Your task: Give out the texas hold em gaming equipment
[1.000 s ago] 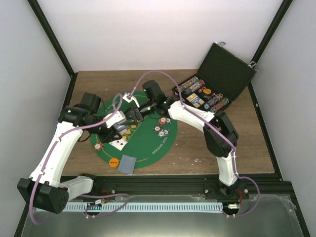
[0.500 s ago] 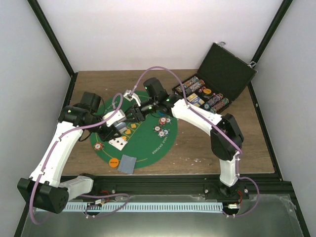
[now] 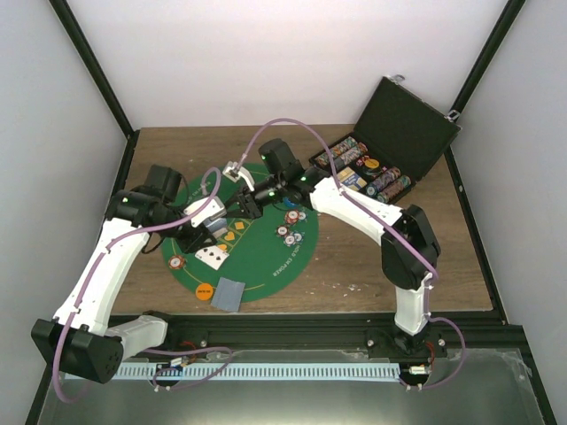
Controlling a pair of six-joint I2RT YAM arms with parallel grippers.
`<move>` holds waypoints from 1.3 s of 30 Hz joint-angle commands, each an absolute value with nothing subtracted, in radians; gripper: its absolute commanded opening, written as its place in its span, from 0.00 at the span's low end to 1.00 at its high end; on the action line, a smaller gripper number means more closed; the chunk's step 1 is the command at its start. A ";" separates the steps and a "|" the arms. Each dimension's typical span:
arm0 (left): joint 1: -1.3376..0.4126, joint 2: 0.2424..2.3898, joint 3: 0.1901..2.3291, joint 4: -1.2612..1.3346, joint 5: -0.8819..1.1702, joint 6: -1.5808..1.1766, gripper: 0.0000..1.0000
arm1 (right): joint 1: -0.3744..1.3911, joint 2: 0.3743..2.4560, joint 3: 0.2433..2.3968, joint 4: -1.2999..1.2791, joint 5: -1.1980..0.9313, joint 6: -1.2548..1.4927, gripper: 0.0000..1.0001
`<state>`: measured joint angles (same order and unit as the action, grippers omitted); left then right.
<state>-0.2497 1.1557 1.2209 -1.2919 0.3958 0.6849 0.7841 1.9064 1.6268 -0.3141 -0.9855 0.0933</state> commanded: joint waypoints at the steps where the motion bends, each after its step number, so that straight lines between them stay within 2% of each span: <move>1: -0.257 1.138 1.198 -1.288 0.403 0.701 0.35 | 0.767 1.866 1.630 -0.350 -0.922 0.076 0.06; 4: -0.257 1.138 1.189 -1.277 0.396 0.693 0.36 | 0.767 1.863 1.634 -0.379 -0.894 0.062 0.01; 16: -0.255 1.125 1.157 -1.257 0.377 0.673 0.35 | 0.741 1.813 1.626 -0.419 -0.859 0.008 0.01; 21: -0.255 1.128 1.165 -1.242 0.398 0.661 0.35 | 0.748 1.828 1.623 -0.405 -0.945 0.013 0.01; 29: -0.254 1.132 1.178 -1.248 0.408 0.660 0.35 | 0.764 1.811 1.606 -0.378 -0.949 -0.022 0.01; 39: -0.255 1.139 1.203 -1.244 0.434 0.665 0.38 | 0.829 1.918 1.707 -0.448 -0.880 -0.037 0.02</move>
